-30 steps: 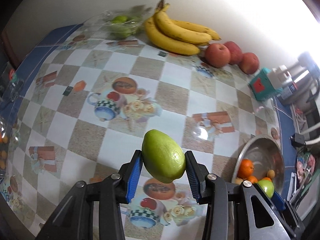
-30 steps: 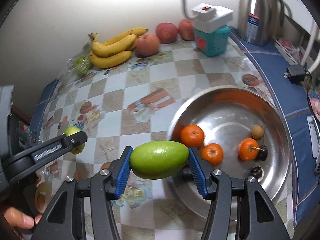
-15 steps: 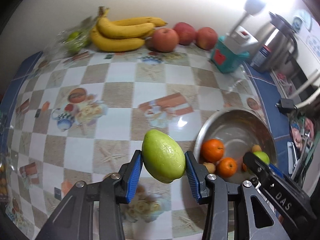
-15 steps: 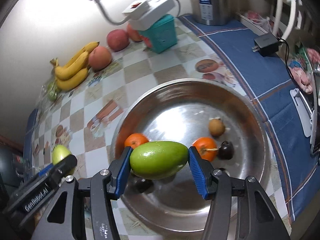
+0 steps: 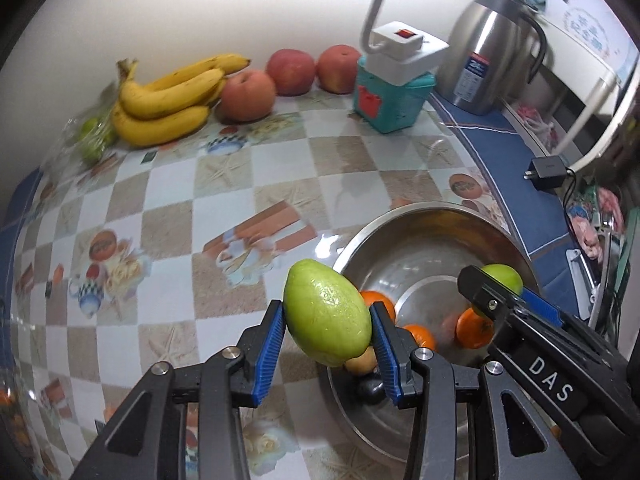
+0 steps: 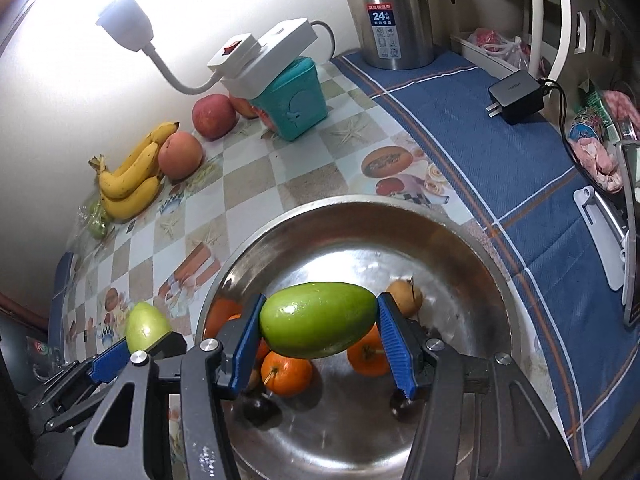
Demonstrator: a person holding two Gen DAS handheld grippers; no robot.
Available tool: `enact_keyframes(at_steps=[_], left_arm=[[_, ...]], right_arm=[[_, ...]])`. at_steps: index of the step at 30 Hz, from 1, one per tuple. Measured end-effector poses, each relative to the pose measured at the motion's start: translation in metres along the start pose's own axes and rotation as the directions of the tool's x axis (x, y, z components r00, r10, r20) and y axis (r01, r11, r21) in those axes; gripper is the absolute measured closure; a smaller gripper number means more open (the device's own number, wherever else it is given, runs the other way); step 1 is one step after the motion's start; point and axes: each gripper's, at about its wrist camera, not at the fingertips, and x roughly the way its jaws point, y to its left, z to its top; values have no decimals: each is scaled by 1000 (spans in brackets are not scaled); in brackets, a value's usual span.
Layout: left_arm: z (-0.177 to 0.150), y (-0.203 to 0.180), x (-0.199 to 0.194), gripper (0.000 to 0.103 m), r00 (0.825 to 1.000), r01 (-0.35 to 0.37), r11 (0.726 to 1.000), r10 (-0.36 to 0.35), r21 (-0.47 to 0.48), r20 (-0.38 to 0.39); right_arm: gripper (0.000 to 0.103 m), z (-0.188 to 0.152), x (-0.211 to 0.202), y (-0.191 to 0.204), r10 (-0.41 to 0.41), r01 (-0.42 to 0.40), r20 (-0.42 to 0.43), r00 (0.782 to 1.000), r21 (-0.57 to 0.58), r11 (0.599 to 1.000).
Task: Organize fruits
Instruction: 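Carry the green pear and green mango over the steel plate with both grippers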
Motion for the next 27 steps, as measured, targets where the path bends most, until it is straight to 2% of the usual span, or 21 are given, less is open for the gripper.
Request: enact_keyframes(at_steps=[7, 18, 27], left_arm=[[13, -17, 8, 57, 1000, 3, 997, -5, 75, 26], [20, -46, 24, 57, 999, 6, 984, -14, 176, 42], [16, -52, 37, 57, 999, 16, 982, -21, 188, 24]], right_arm=[[45, 11, 4, -15, -6, 4, 35, 999, 37, 999], [45, 20, 11, -26, 1, -3, 33, 999, 71, 998], [45, 20, 23, -27, -2, 2, 9, 1000, 67, 998]])
